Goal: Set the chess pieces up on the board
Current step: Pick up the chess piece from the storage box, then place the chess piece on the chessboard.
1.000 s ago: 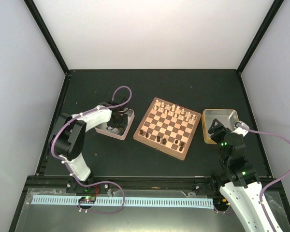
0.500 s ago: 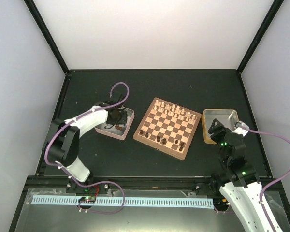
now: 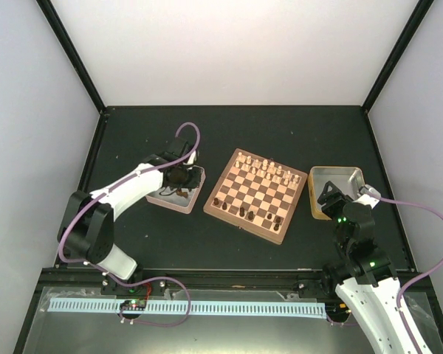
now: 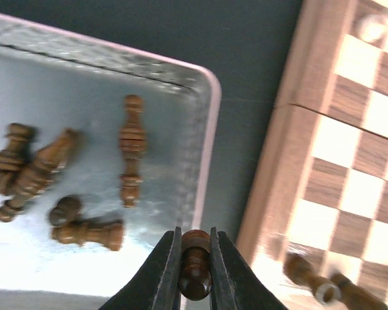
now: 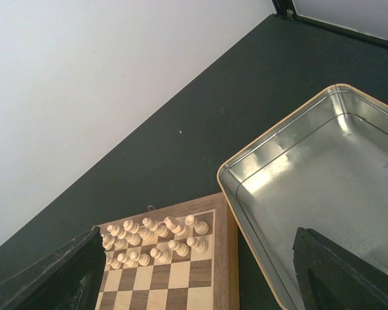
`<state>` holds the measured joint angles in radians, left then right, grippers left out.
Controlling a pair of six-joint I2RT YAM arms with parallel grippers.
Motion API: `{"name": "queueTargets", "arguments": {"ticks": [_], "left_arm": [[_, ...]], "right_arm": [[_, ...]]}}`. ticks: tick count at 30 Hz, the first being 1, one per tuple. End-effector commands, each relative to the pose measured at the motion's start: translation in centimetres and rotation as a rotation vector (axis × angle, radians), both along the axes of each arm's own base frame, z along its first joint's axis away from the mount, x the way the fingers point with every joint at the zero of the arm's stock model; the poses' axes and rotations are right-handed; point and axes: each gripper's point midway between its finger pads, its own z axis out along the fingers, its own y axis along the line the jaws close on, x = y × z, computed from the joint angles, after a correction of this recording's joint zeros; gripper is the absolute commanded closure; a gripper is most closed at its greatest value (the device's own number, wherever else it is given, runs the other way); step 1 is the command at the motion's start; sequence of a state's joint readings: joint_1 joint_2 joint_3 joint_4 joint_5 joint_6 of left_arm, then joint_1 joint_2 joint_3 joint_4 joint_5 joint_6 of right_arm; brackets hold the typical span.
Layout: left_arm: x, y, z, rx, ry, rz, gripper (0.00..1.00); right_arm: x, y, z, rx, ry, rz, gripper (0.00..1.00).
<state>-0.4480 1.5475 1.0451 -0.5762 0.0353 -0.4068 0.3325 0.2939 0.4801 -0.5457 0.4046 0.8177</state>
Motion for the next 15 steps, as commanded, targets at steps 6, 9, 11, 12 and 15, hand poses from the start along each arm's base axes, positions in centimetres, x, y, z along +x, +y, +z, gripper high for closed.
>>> {"name": "queueTargets", "arguments": {"ticks": [6,9,11,12,15], "left_arm": [[-0.6,-7.7,2.2,-0.02,-0.034,-0.234,0.88],[-1.0,-8.9,1.3,0.015,-0.011,-0.267,0.88],[-1.3,-9.5,0.5,0.039,0.009,-0.281,0.88],[-1.4,-9.7,0.1,0.051,0.018,-0.287,0.88],[-1.7,-10.1,-0.9,0.085,0.039,-0.305,0.88]], "right_arm": [[0.2,0.2,0.0,0.014,-0.008,0.004,0.2],[0.1,0.2,0.0,0.013,-0.009,0.002,0.2],[0.1,0.1,0.1,0.013,-0.011,0.0,0.2],[0.1,0.1,0.1,0.013,-0.012,0.002,0.2],[0.1,0.1,0.0,0.012,-0.01,0.002,0.2]]}}
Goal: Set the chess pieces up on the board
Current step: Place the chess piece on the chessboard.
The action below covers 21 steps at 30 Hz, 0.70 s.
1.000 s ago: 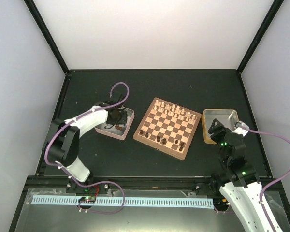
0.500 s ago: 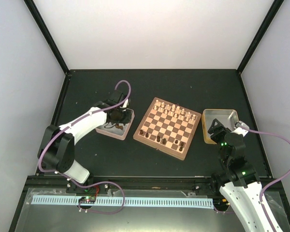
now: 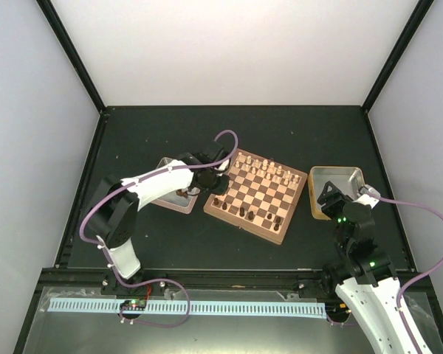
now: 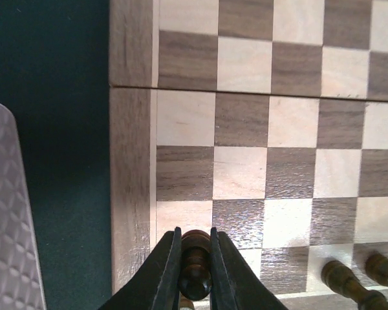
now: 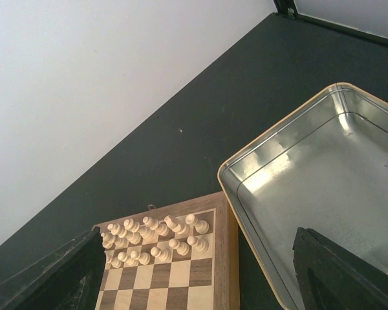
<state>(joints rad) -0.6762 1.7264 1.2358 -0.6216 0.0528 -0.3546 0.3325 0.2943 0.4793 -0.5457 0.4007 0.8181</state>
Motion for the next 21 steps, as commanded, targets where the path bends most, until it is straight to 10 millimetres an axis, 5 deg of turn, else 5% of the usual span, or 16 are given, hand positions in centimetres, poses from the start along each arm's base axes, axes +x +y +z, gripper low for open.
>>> {"name": "queueTargets", "arguments": {"ticks": [1,21], "left_arm": [[-0.1,-0.4,-0.9,0.072,0.015,-0.027,0.88],[0.2,-0.7,-3.2,0.15,0.047,-0.039,0.85]], "right_arm": [[0.1,0.1,0.1,0.012,-0.013,-0.001,0.2],[0.2,0.1,0.1,0.009,-0.014,-0.003,0.2]]}}
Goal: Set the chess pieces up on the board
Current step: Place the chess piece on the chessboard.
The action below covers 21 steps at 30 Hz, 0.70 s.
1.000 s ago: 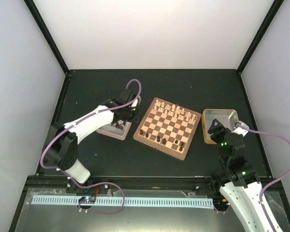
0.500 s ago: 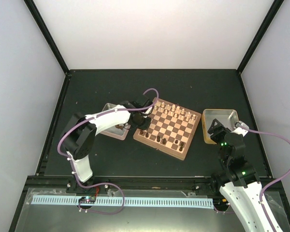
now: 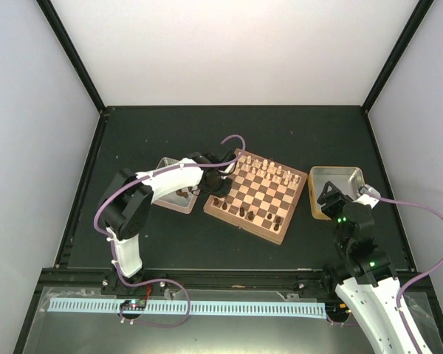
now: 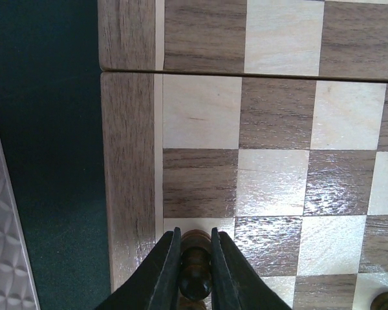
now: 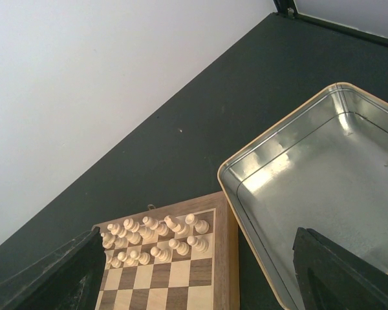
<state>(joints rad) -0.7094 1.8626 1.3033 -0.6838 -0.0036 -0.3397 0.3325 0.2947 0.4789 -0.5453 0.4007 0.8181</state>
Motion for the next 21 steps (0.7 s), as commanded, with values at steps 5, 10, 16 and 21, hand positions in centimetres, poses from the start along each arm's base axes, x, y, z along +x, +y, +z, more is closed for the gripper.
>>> {"name": "queueTargets", "arguments": {"ticks": [5,10,16,21], "left_arm": [[0.1,-0.3,0.2,0.027,-0.001,-0.023,0.82],[-0.1,-0.5,0.3,0.014,0.008,-0.033,0.79],[0.0,-1.0,1.3,-0.016,-0.001,-0.047,0.72],[0.7,-0.8,3.2,-0.026,-0.057,-0.02,0.63]], "right_arm": [[0.3,0.1,0.1,0.008,-0.012,-0.001,0.2],[0.3,0.1,0.0,0.008,-0.012,-0.002,0.2],[0.3,0.2,0.0,0.009,-0.012,-0.001,0.2],[0.2,0.1,0.1,0.011,-0.014,0.0,0.2]]}}
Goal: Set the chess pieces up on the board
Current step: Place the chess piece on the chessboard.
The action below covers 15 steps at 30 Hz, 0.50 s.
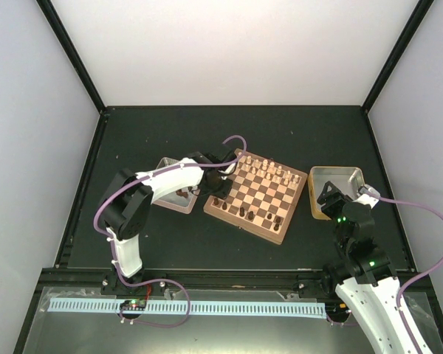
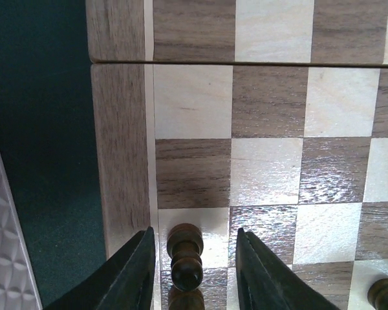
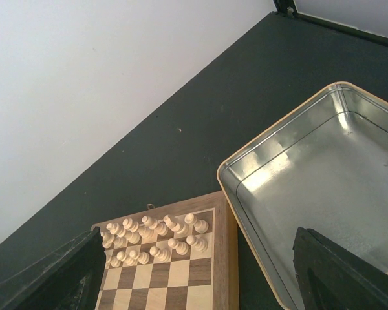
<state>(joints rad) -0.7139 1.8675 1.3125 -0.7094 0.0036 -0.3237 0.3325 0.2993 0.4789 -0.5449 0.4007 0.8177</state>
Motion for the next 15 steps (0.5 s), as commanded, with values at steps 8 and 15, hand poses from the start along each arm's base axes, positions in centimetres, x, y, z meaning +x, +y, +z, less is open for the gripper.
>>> {"name": "queueTargets", "arguments": {"ticks": [8,15], "left_arm": [[2.5,1.7,5.9,-0.02,-0.168,0.09,0.54],[3.5,6.8,6.8,-0.039,-0.242,0.279,0.47]], "right_arm": [[0.2,0.2,0.1,0.014,-0.015,0.002,0.2],[0.2,0.2,0.1,0.012,-0.013,0.005,0.2]]}}
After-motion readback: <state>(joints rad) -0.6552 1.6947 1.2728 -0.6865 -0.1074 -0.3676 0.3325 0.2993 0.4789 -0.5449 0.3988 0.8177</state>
